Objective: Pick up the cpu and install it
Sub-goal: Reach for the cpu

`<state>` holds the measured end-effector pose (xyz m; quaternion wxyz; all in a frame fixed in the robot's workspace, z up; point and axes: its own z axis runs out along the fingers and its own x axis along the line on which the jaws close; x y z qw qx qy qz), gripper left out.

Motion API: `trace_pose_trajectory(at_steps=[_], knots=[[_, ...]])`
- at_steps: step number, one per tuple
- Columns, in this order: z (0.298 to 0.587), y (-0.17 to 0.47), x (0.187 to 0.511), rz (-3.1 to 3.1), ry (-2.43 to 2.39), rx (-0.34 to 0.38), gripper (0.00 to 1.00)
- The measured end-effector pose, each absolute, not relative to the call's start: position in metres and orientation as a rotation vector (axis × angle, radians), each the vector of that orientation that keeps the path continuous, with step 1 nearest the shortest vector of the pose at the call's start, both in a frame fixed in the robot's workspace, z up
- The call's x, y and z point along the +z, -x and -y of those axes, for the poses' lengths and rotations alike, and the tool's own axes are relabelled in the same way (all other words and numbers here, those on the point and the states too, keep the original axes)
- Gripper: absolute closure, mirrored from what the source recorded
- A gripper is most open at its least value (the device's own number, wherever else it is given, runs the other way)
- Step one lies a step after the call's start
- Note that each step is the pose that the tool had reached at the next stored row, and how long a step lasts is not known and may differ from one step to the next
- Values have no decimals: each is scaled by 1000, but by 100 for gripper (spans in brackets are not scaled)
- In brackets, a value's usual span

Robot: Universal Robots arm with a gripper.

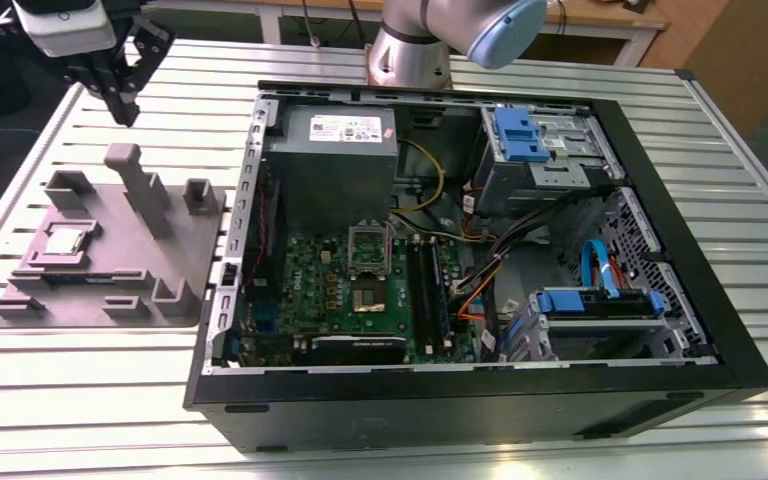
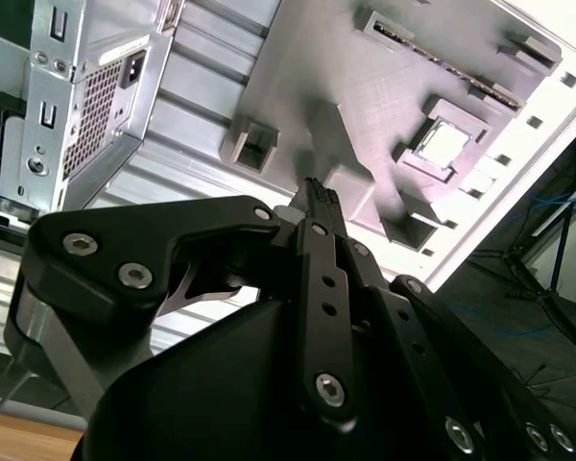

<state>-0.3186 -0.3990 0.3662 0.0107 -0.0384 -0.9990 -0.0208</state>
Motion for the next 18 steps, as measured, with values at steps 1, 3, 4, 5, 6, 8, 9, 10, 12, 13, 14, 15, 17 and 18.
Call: trace_pose_trajectory(at_steps=[1,3,4,5,6,8,9,10,12,13,14,15,17,18], knots=[[399,319,366,3117,120,-65,90],[399,321,366,3116,120,-65,90],[399,322,366,3116,120,-65,90],[399,322,366,3116,120,-65,90],[399,323,366,3115,120,-65,90],[399,324,366,3115,120,-65,90],[399,325,365,3115,120,-65,90],[399,325,365,3115,120,-65,90],[399,328,365,3115,120,-65,90],[399,329,365,3115,120,-65,90],[399,331,365,3115,120,-65,90],[399,333,365,3115,120,-65,90],[399,338,364,3115,120,-65,90],[399,341,364,3115,120,-65,90]])
